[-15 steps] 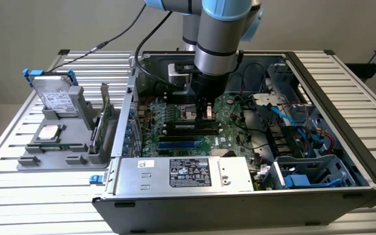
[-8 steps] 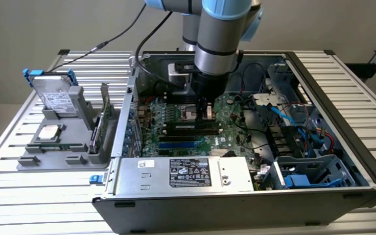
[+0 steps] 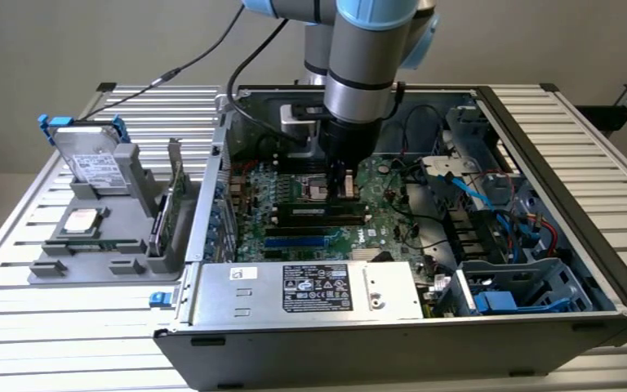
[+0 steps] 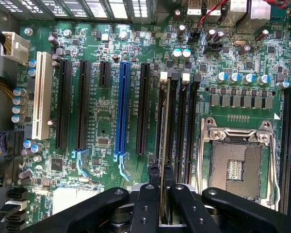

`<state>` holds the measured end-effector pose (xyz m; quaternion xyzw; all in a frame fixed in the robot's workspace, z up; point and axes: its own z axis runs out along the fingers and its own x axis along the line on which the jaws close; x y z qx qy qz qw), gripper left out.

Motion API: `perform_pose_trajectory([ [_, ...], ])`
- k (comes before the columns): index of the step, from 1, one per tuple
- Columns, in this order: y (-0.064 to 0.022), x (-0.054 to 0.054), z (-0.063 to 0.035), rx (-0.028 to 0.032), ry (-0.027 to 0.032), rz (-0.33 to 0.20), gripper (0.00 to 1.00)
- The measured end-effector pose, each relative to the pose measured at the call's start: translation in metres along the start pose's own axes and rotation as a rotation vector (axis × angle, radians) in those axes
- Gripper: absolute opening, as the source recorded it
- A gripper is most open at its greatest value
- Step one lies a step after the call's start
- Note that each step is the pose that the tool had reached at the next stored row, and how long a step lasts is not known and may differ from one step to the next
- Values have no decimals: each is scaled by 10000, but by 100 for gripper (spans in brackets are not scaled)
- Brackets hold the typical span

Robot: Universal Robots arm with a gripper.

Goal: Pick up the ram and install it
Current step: 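Insert the ram into the slot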

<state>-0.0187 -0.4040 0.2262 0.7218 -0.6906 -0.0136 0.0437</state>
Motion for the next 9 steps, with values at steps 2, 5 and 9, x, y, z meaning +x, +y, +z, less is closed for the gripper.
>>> perform_pose_trajectory([
  [2,0,-6,0,1,17,-30,14],
  [5,0,-12,-1,1,34,-65,14],
  [9,1,-14,2,2,80,-101,14],
])
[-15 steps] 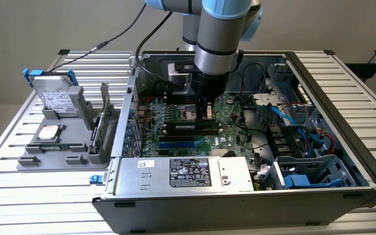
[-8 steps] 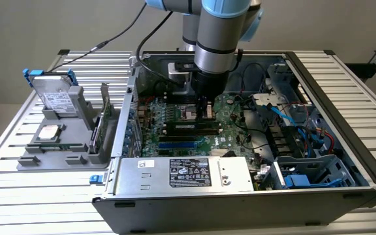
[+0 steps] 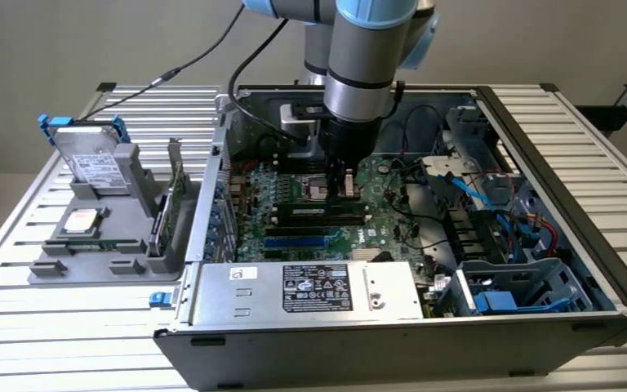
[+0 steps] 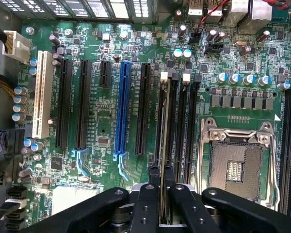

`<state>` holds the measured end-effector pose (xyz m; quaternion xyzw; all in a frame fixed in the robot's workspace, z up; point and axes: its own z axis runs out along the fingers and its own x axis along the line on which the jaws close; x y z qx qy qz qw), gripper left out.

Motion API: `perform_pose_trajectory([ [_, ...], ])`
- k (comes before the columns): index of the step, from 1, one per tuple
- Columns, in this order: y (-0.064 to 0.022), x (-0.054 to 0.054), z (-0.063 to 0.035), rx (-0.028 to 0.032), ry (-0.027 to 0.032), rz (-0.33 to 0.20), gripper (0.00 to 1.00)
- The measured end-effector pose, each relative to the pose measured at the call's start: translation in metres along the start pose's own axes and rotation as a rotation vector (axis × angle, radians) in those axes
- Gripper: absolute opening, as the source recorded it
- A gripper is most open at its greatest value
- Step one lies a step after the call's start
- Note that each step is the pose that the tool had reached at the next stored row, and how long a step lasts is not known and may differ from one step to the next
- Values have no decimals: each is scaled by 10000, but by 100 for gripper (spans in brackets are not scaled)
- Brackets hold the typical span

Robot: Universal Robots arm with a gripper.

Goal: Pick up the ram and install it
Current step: 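Insert the ram into the slot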

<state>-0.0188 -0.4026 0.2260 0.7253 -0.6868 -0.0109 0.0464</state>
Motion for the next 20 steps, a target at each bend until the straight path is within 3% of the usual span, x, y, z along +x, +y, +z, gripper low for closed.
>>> perform_pose_trajectory([
  [20,-1,-34,19,-12,219,-24,14],
])
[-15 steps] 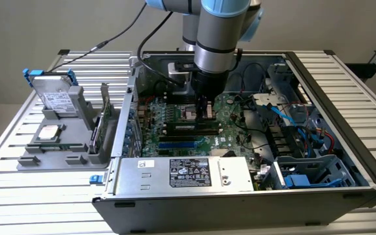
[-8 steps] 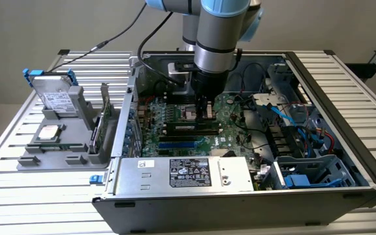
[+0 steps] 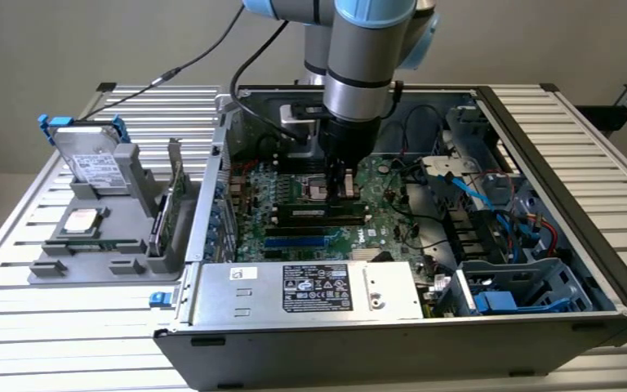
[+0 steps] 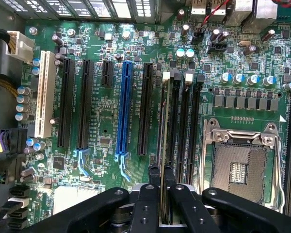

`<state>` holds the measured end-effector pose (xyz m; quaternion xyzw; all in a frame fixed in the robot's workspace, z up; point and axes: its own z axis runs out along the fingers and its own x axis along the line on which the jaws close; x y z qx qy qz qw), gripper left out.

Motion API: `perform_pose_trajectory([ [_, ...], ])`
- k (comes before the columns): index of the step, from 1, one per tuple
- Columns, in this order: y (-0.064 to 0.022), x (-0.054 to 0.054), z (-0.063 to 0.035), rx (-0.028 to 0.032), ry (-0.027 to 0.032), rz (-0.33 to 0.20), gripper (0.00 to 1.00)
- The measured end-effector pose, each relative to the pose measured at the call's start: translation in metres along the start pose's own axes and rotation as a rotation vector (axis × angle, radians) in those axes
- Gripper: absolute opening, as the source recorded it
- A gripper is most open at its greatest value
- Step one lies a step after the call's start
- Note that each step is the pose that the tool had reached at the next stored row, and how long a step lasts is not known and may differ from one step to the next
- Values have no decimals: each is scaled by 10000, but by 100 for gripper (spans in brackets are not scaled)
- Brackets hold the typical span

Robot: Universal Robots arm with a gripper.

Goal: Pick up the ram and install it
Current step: 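Insert the ram into the slot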

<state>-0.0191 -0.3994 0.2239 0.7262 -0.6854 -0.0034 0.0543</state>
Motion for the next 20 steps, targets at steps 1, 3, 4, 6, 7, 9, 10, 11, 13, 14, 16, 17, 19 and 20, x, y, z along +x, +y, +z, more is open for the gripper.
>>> perform_pose_trajectory([
  [1,0,-2,1,0,7,-3,14],
  [3,2,-9,1,0,24,-7,14],
  [4,4,-10,2,0,31,-10,14],
  [6,7,-13,3,0,45,-16,14],
  [7,9,-15,3,-1,54,-17,14],
  [9,10,-16,4,-2,67,-22,14],
  [10,10,-17,5,-2,73,-23,14],
  [11,10,-18,7,-2,78,-21,14],
  [13,9,-19,16,-3,98,-20,14],
  [14,9,-20,21,-4,109,-20,14],
  [16,8,-25,28,-6,124,-18,14],
  [17,8,-28,30,-5,126,-18,14],
  [19,8,-32,30,-5,127,-19,14],
  [20,8,-33,30,-5,127,-19,14],
])
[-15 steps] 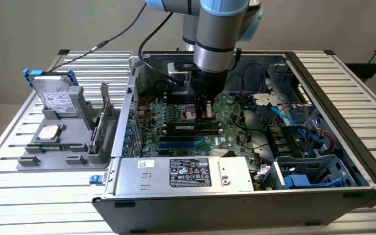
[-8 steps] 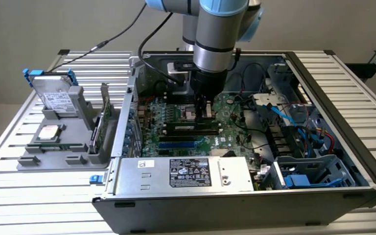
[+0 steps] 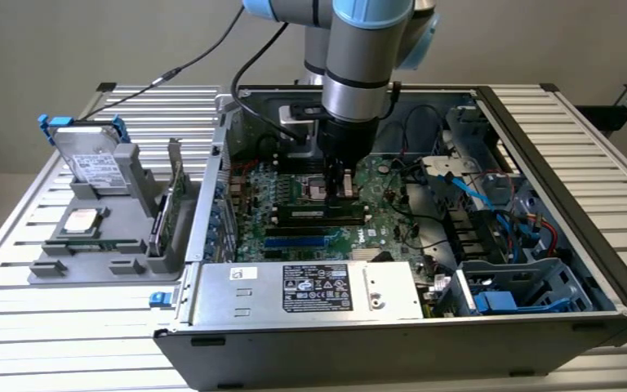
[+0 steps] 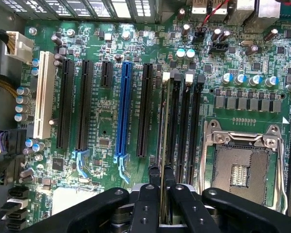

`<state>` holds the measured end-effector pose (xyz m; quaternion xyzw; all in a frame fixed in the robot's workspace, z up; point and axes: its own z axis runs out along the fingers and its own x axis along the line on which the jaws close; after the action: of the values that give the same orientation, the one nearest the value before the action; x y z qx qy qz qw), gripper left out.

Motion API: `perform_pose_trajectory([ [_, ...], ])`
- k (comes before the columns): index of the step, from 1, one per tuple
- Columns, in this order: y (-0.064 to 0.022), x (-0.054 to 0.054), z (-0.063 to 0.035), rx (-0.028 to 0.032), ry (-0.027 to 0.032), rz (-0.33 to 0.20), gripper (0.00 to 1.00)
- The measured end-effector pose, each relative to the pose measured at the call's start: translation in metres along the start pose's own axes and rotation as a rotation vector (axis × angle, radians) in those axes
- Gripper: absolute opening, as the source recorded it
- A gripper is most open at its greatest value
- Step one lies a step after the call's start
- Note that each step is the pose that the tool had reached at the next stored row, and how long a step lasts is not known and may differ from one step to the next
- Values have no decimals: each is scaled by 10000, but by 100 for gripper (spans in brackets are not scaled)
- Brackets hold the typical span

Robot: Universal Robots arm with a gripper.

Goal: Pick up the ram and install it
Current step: 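Insert the ram into the slot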

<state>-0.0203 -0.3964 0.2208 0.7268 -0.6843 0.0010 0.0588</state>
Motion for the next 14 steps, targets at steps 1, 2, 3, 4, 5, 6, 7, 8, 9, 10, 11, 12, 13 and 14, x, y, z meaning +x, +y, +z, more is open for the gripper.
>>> perform_pose_trajectory([
  [1,0,-1,0,0,-1,0,14],
  [2,0,-1,0,0,-1,0,14],
  [3,0,-1,1,1,-2,1,14],
  [4,0,-1,1,0,0,0,14],
  [5,0,-1,1,0,1,0,14],
  [6,0,-2,1,-1,2,0,14],
  [7,-1,-2,2,-1,2,1,14],
  [8,-1,-2,3,-1,2,1,14],
  [9,-1,-2,4,0,2,1,14],
  [10,-2,-2,4,0,3,1,14],
  [11,-4,-2,5,0,2,0,14],
  [12,-6,-2,5,1,3,1,14],
  [13,-6,-2,5,0,2,1,14],
  [14,-6,-3,5,0,2,1,14],
])
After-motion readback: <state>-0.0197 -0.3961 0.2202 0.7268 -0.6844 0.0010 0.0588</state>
